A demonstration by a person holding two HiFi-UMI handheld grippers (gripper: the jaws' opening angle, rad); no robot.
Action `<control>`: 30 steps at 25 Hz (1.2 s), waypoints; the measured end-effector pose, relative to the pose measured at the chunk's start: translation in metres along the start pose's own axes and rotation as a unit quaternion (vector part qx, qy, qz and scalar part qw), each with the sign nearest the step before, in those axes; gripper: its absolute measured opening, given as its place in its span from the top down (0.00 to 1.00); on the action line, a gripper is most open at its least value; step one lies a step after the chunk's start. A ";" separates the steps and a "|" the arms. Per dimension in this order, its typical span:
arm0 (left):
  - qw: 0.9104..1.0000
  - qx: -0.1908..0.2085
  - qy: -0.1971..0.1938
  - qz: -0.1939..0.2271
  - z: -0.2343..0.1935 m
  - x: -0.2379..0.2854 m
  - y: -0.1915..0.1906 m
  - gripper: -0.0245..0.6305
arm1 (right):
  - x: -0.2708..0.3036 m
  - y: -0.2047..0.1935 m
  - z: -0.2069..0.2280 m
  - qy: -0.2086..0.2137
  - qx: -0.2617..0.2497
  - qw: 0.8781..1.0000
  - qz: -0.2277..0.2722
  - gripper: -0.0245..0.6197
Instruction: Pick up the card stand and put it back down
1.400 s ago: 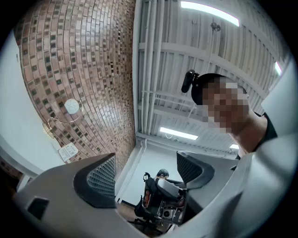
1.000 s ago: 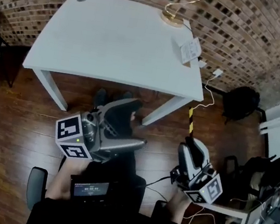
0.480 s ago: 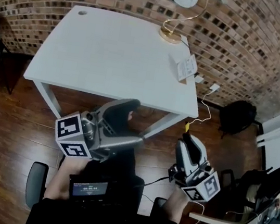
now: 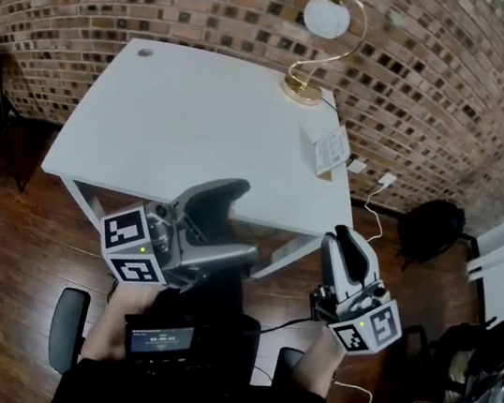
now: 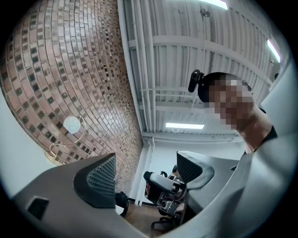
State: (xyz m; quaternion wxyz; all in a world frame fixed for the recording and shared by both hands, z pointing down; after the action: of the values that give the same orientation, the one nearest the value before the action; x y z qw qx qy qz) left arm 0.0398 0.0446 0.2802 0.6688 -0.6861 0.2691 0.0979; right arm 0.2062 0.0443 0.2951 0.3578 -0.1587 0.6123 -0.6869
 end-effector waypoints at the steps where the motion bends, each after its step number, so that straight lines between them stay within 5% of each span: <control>1: 1.000 0.002 0.000 -0.001 -0.004 0.002 0.001 0.35 | 0.004 0.001 0.004 -0.002 -0.005 1.000 0.000 0.79; 30: 0.999 -0.019 -0.028 -0.035 -0.115 0.049 -0.029 0.35 | 0.079 -0.011 0.107 -0.058 -0.016 0.997 -0.038 0.79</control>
State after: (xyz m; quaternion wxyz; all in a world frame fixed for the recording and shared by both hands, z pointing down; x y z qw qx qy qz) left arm 0.0695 -0.0795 0.2904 0.6660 -0.7047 0.2236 0.0988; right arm 0.2182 -0.0879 0.3092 0.3639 -0.2272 0.5950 -0.6796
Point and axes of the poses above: the fingertips, and each gripper's own axes: x forward along the fingers, z to its right, y out of its top, the point moved 2 cm from there along -x, backward along the fingers, and after that the axes turned 13 degrees about x, right-handed, at the moved point
